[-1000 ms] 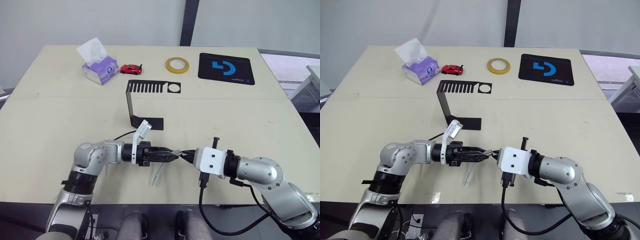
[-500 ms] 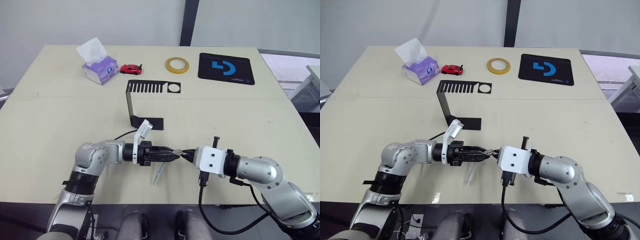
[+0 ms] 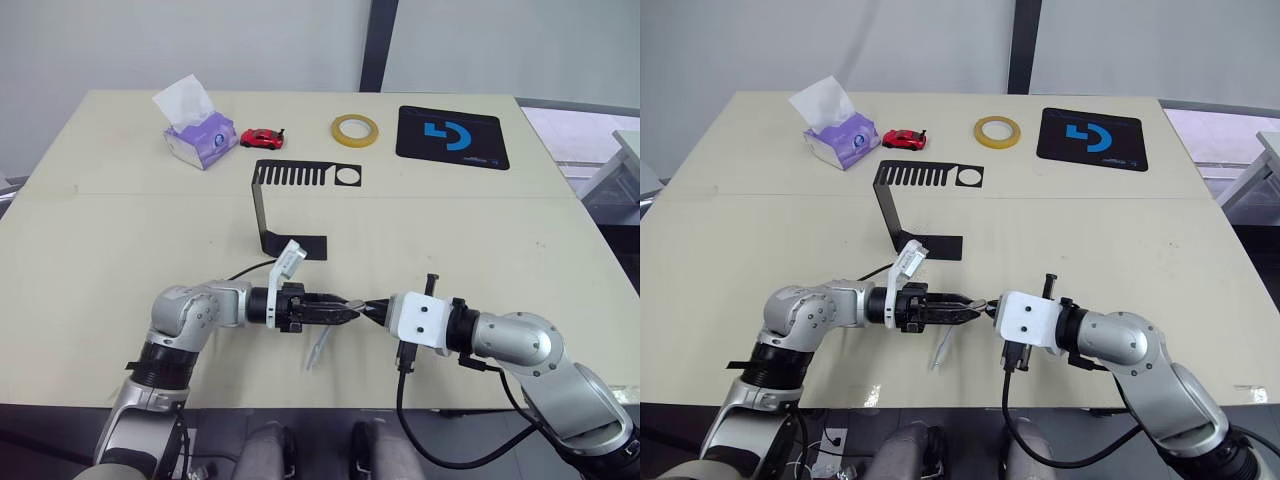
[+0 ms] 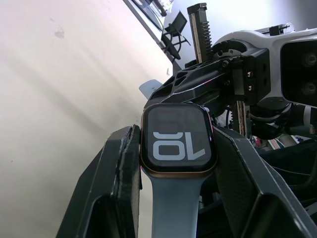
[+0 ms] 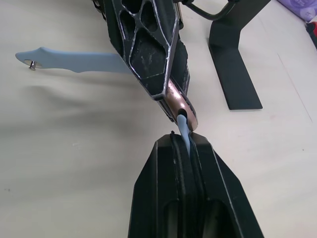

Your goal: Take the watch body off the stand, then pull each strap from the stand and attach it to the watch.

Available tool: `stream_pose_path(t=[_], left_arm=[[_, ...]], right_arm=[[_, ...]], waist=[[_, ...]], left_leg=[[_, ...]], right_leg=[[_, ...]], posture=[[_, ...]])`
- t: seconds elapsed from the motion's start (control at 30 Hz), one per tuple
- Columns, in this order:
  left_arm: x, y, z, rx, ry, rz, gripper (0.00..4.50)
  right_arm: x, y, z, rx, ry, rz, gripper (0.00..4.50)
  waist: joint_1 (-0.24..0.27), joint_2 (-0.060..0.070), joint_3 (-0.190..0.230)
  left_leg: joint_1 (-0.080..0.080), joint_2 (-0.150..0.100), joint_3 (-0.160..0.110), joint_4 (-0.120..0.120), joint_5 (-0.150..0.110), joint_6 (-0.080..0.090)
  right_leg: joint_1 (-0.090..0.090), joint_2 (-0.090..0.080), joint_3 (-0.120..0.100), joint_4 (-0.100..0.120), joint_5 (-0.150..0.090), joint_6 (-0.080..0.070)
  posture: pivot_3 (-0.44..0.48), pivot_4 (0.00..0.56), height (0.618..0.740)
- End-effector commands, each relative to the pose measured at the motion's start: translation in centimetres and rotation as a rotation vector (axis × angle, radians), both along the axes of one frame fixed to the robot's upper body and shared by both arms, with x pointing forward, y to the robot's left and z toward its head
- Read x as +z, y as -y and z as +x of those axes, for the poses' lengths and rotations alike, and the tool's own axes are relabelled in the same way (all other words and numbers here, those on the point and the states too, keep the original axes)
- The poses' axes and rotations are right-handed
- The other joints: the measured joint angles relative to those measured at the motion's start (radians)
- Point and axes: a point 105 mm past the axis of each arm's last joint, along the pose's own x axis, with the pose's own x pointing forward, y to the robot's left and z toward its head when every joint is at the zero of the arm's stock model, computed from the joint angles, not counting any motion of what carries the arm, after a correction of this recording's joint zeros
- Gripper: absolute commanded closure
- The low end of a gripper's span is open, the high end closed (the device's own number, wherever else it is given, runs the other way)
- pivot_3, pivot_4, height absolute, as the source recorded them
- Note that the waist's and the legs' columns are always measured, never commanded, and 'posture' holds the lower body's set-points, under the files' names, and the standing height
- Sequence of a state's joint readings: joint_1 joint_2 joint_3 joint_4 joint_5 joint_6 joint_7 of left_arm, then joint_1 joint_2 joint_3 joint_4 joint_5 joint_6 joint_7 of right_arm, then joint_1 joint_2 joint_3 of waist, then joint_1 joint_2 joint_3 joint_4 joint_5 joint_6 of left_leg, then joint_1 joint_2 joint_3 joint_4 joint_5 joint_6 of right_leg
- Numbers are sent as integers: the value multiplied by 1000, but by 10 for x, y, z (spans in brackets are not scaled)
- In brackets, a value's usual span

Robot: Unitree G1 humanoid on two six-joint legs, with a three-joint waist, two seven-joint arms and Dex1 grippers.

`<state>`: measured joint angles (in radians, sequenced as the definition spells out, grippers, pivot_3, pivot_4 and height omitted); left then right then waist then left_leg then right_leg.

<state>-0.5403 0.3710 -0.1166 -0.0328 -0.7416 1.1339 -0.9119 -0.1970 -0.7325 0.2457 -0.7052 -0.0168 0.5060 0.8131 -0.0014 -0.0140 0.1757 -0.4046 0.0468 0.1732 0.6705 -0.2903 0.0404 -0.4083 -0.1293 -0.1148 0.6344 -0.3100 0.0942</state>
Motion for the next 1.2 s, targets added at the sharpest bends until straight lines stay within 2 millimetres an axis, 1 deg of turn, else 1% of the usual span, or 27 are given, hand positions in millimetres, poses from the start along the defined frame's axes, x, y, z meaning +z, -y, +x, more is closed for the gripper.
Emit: stream_pose_path(t=[0.03,0.4,1.2], left_arm=[[11,23,-20,-128,35,-53,2753],[11,24,-20,-124,32,-50,2753],[11,25,-22,-130,30,-51,2753]], right_arm=[[14,-18,-11,88,53,37,4500],[16,-20,-10,87,54,38,4500],[12,-19,-9,75,38,31,4500]], waist=[[0,0,0],[0,0,0],[0,0,0]], left_leg=[[0,0,0,0,0,0],[0,0,0,0,0,0],[0,0,0,0,0,0]], right_leg=[[0,0,0,0,0,0],[0,0,0,0,0,0],[0,-1,0,0,0,0]], posture=[[0,150,740],[0,150,740],[0,150,740]])
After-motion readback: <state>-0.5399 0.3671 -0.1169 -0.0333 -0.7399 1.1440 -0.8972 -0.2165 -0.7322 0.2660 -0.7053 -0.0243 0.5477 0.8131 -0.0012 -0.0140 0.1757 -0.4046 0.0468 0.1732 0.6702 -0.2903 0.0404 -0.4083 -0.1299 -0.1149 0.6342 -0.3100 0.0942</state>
